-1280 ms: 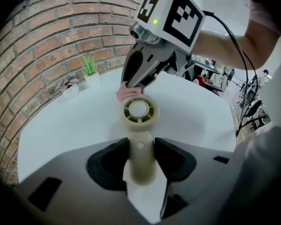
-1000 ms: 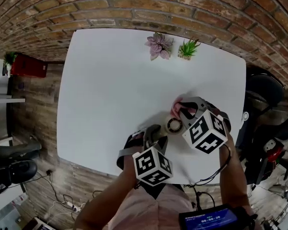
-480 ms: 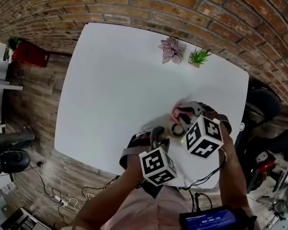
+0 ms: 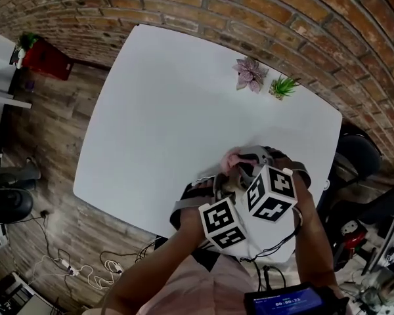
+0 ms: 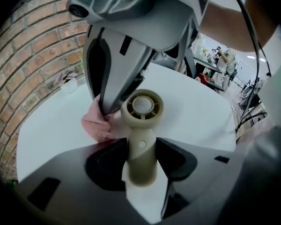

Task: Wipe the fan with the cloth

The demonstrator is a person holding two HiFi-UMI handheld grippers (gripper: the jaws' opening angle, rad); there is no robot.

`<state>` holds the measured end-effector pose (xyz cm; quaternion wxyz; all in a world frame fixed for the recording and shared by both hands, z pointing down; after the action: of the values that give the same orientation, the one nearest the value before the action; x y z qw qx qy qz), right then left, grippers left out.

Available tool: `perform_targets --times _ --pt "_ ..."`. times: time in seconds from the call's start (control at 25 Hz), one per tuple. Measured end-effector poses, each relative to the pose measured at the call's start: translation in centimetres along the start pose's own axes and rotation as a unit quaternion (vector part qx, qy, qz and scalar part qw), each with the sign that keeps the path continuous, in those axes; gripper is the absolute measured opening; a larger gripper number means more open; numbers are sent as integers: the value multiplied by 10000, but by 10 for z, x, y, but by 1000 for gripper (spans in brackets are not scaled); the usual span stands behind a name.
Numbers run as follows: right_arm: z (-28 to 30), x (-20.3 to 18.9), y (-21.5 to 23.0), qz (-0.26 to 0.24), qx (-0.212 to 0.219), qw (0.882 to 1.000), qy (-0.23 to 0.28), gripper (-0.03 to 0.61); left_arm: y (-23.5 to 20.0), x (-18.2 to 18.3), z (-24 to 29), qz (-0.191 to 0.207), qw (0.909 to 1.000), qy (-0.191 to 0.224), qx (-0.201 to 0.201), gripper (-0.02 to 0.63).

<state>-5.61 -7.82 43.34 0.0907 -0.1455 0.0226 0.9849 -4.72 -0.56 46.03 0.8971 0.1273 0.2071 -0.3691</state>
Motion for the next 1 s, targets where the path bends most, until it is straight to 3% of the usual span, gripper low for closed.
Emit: perform_targets --times 0.52,0.8,1.0 --pt "-37 13 11 666 -657 9914 921 37 -12 -33 -16 -605 9977 57 287 229" --pt "-75 -4 -6 1177 -975 9774 1458 37 -11 -56 -29 -1136 9935 63 84 227" --pt "-86 -29 -30 1468 -1032 9709 1586 37 14 -56 -30 -1133 9934 22 -161 222"
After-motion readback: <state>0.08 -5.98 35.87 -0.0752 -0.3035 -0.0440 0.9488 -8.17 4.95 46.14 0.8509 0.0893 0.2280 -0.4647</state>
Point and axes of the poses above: the fingertips, and each gripper's own axes: z forward along the fingers, y to its right, x out of its top, the point moved 4 cm from there along -z, backward along the fingers, and after that the axes turned 7 degrees about x, right-handed, at the moved point
